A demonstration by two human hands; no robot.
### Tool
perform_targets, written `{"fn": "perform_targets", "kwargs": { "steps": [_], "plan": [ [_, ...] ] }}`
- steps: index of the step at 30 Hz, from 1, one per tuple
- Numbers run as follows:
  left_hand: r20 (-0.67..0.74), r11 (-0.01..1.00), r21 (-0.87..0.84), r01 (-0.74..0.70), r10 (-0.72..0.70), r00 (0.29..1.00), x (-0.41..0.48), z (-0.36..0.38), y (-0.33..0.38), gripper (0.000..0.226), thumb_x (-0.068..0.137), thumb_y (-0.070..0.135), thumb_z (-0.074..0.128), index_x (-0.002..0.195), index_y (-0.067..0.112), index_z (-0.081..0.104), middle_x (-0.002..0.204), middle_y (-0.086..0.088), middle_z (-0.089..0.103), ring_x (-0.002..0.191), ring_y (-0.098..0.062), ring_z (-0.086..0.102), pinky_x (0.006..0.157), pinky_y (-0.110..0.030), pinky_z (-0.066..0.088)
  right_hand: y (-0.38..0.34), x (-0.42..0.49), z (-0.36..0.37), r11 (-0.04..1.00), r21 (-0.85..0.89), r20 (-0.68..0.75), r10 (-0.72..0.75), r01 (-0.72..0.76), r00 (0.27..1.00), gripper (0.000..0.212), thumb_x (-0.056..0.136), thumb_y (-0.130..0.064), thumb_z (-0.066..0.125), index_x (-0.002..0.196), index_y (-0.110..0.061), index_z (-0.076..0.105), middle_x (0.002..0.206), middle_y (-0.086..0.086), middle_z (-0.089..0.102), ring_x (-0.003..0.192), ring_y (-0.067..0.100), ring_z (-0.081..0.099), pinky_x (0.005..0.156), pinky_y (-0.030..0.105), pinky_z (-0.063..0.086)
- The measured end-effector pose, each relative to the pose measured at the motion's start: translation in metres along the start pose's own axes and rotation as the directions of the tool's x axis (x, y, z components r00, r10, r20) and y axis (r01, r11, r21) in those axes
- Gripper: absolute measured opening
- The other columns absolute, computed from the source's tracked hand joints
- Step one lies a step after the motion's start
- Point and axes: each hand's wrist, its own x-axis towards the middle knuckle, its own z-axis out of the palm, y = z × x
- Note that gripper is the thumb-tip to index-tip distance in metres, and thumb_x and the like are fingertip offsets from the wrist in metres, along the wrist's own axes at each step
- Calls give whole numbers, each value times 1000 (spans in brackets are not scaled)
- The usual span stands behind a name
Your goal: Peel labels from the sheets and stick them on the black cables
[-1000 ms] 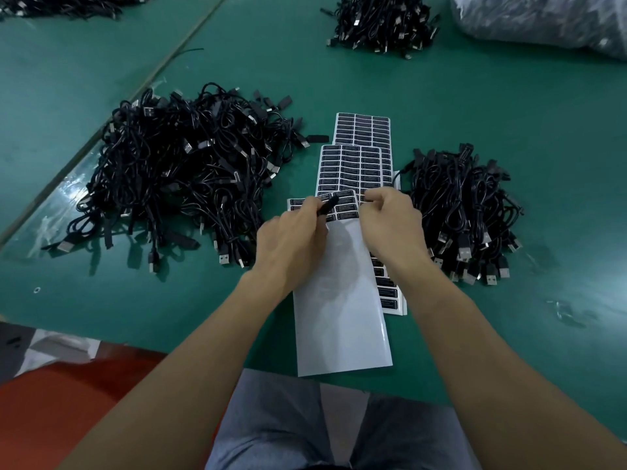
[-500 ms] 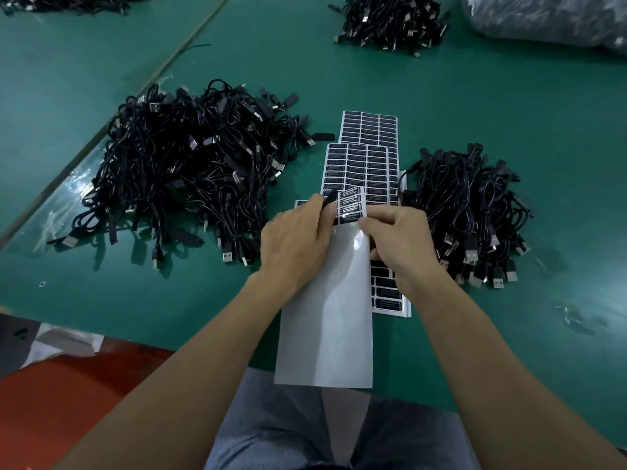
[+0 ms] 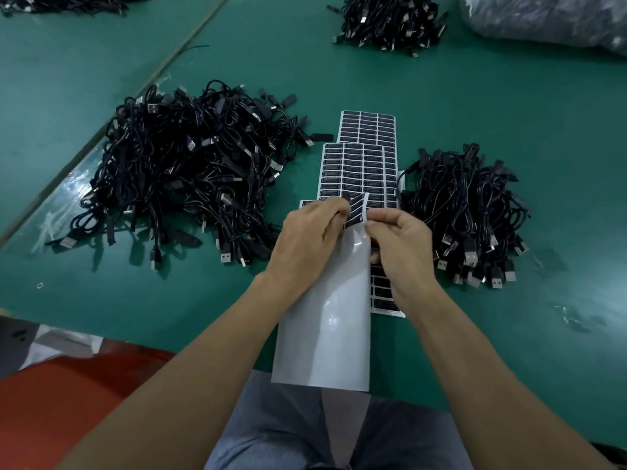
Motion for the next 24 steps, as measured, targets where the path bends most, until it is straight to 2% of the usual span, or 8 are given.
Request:
{"fn": "perform_targets", "kwargs": {
  "steps": [4, 9, 12, 14, 16, 20, 24],
  "plan": [
    [24, 998, 50, -48, 46, 999, -1, 4, 1, 13, 93, 17, 62, 102, 13, 70, 95, 1, 73, 85, -16, 65, 77, -36, 54, 3, -1, -1, 999, -16, -1, -51, 51, 999, 13, 92, -6, 68, 92, -17, 61, 64, -12, 68, 54, 0, 56, 48, 17, 46],
    [-24, 998, 25, -53, 54, 998, -1, 4, 2, 17, 89, 27, 69, 97, 14, 74, 90, 2, 74, 81, -14, 67, 74, -36, 56, 7, -3, -1, 990, -87, 5, -110, 110, 994, 18, 92, -14, 68, 90, -23, 54, 66, -12, 65, 64, 6, 56, 65, 30, 48],
    [-28, 998, 18, -53, 53, 998, -2, 3, 2, 15, 88, 25, 72, 96, 14, 79, 88, 0, 76, 80, -15, 69, 73, -38, 57, 8, -5, -2, 977, -129, 31, -169, 172, 985, 18, 94, -14, 66, 90, -25, 53, 80, -3, 69, 74, 12, 62, 71, 33, 51],
    [-26, 999, -14, -45, 45, 999, -1, 1, 1, 12, 87, 22, 72, 93, 15, 80, 87, 2, 76, 79, -13, 69, 72, -40, 57, 11, -9, -1, 951, -182, 44, -247, 250, 968, 21, 95, -12, 64, 89, -27, 52, 83, -9, 68, 79, 8, 64, 73, 26, 52],
    [-20, 999, -43, -14, 13, 1000, 0, 1, 1, 11, 86, 23, 72, 91, 19, 80, 85, 6, 75, 78, -10, 68, 72, -40, 56, 11, -11, 1, 928, -219, 46, -299, 301, 953, 24, 95, -9, 63, 87, -28, 50, 79, -17, 64, 75, -1, 61, 70, 16, 48],
    [4, 996, -67, 58, -58, 998, 1, 0, 2, 10, 84, 28, 70, 88, 25, 79, 82, 16, 72, 77, -2, 65, 73, -36, 56, 12, -13, 3, 916, -240, 39, -323, 323, 946, 24, 95, -9, 62, 87, -29, 50, 79, -14, 63, 76, 0, 61, 72, 15, 48],
    [11, 981, -134, 137, -137, 991, 1, 0, 2, 10, 89, 26, 67, 86, 25, 76, 76, 18, 71, 74, -4, 66, 70, -31, 55, 14, -16, 4, 913, -247, -8, -337, 325, 941, 22, 94, -12, 63, 88, -30, 50, 78, -17, 61, 71, -2, 57, 66, 13, 46]
  ]
}}
